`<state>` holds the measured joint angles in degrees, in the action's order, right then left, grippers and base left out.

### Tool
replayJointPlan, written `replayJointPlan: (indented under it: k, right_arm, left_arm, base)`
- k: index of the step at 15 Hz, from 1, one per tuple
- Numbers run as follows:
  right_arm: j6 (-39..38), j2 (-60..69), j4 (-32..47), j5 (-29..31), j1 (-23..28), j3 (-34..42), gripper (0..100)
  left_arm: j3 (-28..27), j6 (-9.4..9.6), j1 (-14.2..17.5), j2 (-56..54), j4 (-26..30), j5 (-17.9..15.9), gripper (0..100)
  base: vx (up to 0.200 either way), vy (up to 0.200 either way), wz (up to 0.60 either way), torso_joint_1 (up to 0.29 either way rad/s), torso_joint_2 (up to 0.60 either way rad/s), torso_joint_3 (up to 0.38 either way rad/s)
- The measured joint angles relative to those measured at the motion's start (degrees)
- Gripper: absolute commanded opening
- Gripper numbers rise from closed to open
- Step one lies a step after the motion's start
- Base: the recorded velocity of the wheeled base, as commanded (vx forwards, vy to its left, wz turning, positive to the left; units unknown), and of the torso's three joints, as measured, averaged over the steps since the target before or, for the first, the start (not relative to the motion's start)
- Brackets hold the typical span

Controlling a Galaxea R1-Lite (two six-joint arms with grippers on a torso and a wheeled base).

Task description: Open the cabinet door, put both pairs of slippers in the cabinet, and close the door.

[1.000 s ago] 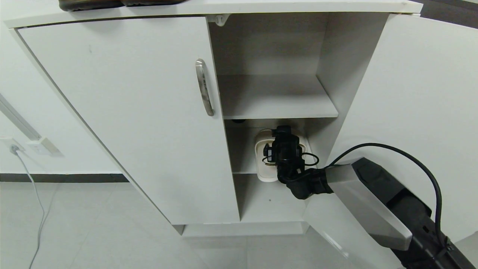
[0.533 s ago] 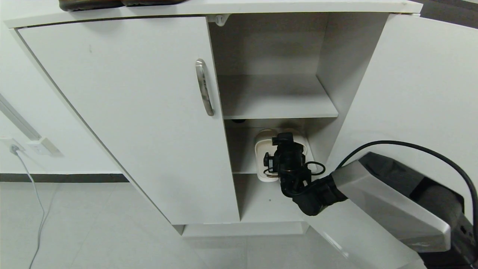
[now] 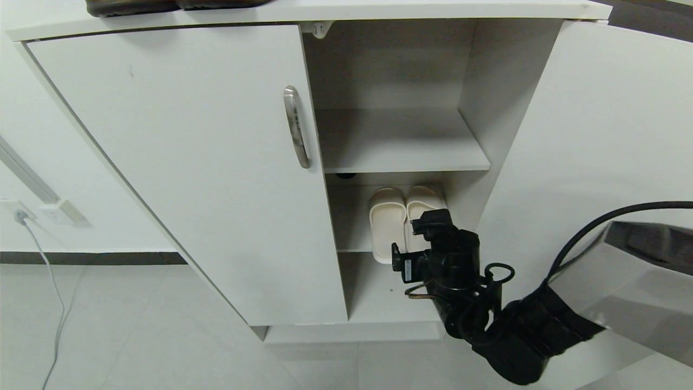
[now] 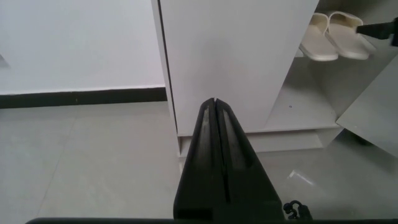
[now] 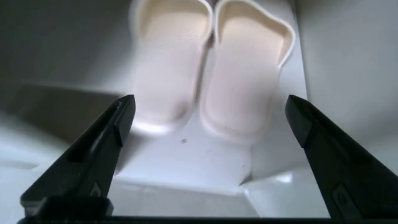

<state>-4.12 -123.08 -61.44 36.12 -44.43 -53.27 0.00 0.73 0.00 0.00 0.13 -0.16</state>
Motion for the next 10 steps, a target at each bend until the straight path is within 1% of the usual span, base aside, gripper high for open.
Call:
replayJointPlan:
  k: [1,2,6,10]
  right_arm:
    - [-0.06,1.99,-1.27,-0.24,-1.01,2.83,100]
    - [-0.09,3.45,-1.71,-0.49,-1.56,4.11,100]
    - [-0.20,5.28,-2.11,-0.46,-2.12,5.64,100]
    - [-0.20,5.49,-2.66,-0.35,-2.26,6.03,100]
  left_arm:
    - [0.00,-0.05,0.00,0.00,0.00,-0.02,0]
    - [0.00,-0.05,0.00,0.00,-0.02,-0.02,0]
    - [0.00,-0.11,0.00,0.00,0.00,-0.17,0]
    - [0.00,-0.11,0.00,0.00,0.00,-0.27,0]
  base:
    - [0.000,0.000,0.00,0.000,0.00,0.000]
    - [0.000,0.000,0.00,0.000,0.00,0.000]
    - [0.000,0.000,0.00,0.000,0.00,0.000]
    - [-0.200,0.000,0.00,0.006,0.00,0.000]
